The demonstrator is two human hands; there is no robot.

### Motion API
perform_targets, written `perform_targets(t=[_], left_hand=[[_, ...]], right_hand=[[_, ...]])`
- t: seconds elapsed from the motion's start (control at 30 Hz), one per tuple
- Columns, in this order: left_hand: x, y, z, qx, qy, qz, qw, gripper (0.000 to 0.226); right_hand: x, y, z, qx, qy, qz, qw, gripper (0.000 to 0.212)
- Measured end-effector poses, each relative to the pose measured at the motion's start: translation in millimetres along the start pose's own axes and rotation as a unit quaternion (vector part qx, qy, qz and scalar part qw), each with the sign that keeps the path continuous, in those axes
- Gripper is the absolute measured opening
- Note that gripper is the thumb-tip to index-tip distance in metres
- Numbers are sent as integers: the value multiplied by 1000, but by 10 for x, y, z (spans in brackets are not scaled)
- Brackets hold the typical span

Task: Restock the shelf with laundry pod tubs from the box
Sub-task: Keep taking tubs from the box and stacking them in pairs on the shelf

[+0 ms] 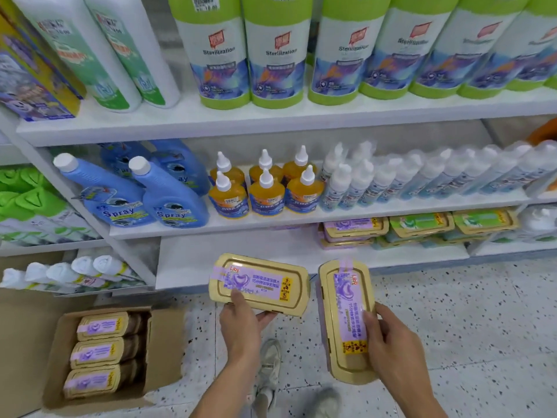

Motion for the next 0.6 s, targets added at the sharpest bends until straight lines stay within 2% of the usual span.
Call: perform_targets(t=[0.27, 0.6], left_hand=[[-691, -664, -560, 27, 47, 63, 997, 31], [-1094, -1981, -1101, 34, 124, 120, 985, 32]], right_hand=[[-544, -952, 174, 95, 27, -35, 994, 16], [-1919, -1784, 510, 158, 63, -81, 982, 26]])
Point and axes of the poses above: each hand's wrist, its own y-axis away from the middle knuckle, its own x-axis out of the back of the hand, z = x × y, the point moved 9 cm from there along -y, towards the middle knuckle, and after that the axes turned 12 degrees about z, right-handed, at the moved point
